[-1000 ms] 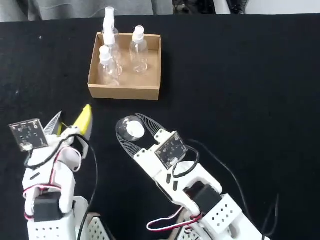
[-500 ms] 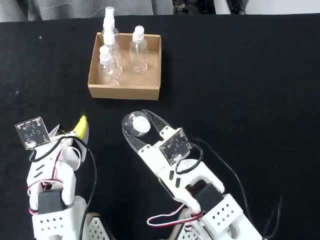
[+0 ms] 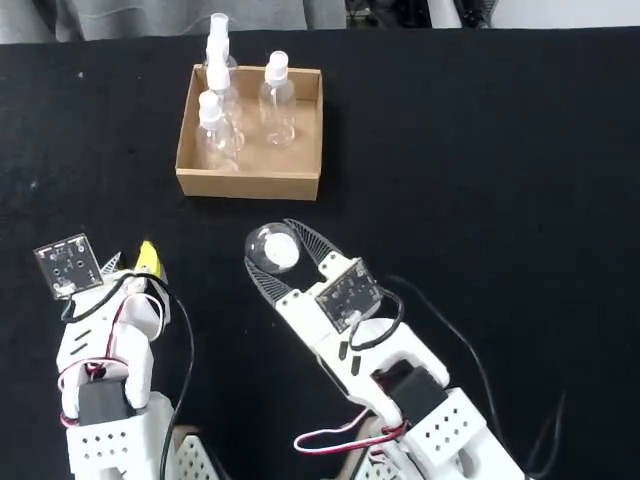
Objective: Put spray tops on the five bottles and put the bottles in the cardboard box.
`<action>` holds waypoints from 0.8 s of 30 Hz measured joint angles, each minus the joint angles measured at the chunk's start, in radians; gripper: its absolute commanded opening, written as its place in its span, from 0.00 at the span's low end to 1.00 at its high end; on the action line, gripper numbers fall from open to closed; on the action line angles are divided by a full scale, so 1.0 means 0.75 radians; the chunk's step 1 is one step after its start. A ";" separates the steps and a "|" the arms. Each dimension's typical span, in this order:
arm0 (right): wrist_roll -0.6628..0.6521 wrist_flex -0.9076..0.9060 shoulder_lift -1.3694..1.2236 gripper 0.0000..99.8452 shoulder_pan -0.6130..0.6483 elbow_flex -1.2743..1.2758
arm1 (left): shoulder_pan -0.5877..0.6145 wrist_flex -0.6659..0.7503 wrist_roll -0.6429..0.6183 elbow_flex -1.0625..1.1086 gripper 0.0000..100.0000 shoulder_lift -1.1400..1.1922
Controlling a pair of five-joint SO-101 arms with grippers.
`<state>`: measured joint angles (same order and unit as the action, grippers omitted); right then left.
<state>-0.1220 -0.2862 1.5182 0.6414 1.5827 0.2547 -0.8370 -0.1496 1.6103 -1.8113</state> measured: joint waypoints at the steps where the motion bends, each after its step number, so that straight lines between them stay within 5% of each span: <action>1: -0.002 0.000 0.000 0.01 0.000 0.000 | 0.000 0.000 0.039 0.016 0.12 0.002; 15: 0.053 -0.260 0.000 0.01 -0.057 -0.119 | 0.002 0.115 0.217 0.080 0.12 0.002; 24: 0.065 -0.319 0.000 0.01 -0.153 -0.211 | 0.000 0.014 0.323 0.090 0.12 0.002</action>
<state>-0.0729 -0.5255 1.5182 0.5263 1.4246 0.2547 -0.8263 0.0928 1.6778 -1.8098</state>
